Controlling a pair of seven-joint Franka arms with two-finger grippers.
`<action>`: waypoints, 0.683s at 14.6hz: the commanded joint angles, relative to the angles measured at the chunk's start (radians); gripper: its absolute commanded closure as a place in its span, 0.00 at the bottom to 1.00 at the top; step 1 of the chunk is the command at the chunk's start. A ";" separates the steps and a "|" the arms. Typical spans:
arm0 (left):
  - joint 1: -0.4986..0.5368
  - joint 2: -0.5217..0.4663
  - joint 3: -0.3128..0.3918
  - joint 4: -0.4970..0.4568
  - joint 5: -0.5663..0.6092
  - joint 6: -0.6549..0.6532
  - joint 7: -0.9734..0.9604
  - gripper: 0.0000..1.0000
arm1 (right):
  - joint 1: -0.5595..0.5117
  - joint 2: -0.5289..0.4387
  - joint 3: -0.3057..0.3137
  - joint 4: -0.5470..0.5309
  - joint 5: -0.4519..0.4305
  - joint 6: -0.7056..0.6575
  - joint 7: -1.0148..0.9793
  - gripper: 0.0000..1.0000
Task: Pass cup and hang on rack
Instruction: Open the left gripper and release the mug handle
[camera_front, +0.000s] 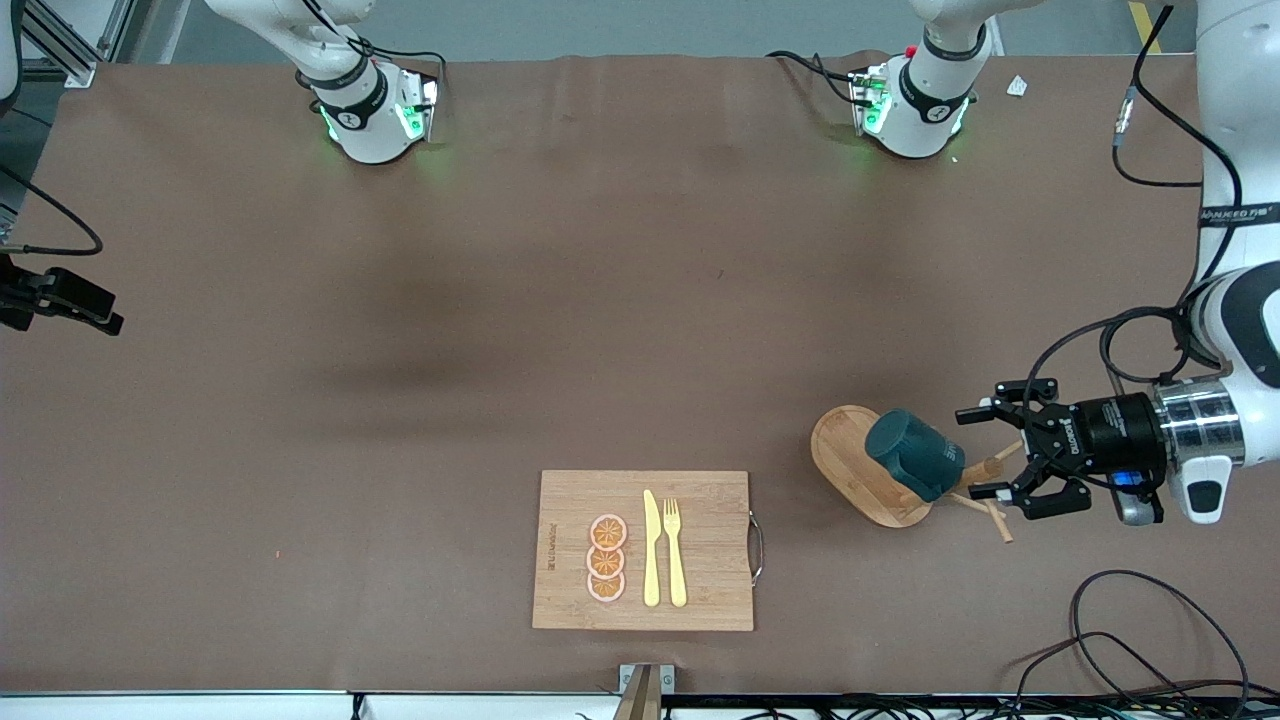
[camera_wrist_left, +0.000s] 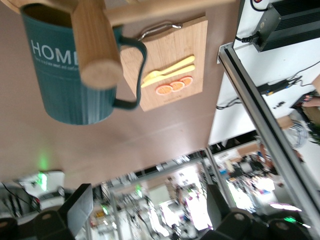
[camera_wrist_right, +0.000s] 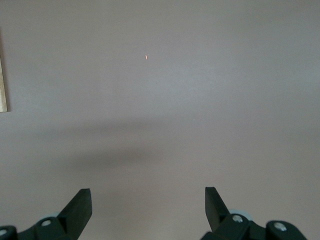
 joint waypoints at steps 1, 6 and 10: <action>-0.047 -0.070 0.002 -0.002 0.138 0.008 -0.013 0.00 | -0.004 -0.017 0.006 -0.011 0.007 -0.003 0.011 0.00; -0.151 -0.147 -0.022 -0.001 0.512 0.005 0.003 0.00 | -0.004 -0.017 0.006 -0.011 0.007 0.029 0.013 0.00; -0.150 -0.179 -0.154 -0.001 0.946 -0.003 0.111 0.00 | 0.028 -0.027 0.009 -0.011 0.009 0.059 0.014 0.00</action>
